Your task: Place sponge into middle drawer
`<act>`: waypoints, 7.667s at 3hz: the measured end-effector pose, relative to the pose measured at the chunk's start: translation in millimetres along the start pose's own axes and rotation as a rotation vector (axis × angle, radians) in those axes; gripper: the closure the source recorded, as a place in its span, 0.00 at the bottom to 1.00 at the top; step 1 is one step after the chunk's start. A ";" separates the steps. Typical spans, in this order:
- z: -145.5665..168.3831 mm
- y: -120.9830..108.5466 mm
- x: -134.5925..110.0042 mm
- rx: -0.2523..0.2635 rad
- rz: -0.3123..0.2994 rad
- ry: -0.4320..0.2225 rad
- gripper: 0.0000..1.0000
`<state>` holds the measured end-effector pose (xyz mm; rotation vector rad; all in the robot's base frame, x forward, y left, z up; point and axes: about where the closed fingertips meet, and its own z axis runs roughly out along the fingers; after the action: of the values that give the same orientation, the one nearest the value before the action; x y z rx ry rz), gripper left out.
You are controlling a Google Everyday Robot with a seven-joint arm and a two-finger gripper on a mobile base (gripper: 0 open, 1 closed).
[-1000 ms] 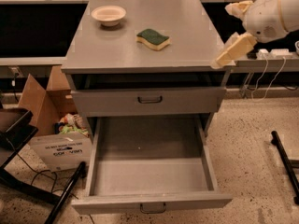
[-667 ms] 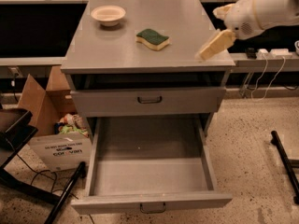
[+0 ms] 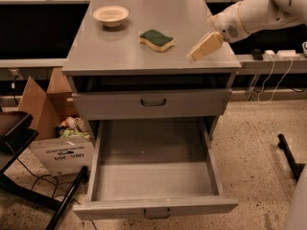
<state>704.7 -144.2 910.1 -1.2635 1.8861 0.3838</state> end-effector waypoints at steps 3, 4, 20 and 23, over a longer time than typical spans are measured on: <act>156.1 -45.3 -53.4 -0.086 0.038 -0.237 0.00; 191.3 -57.6 -54.4 -0.058 0.077 -0.221 0.00; 231.8 220.9 315.4 -0.256 0.393 0.091 1.00; 356.9 238.4 342.0 -0.228 0.354 -0.027 1.00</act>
Offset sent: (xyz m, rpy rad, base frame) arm 0.1615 0.1429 -0.0449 0.3194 -0.0486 0.1455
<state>602.8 -23.7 384.5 -1.0560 2.0890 0.8182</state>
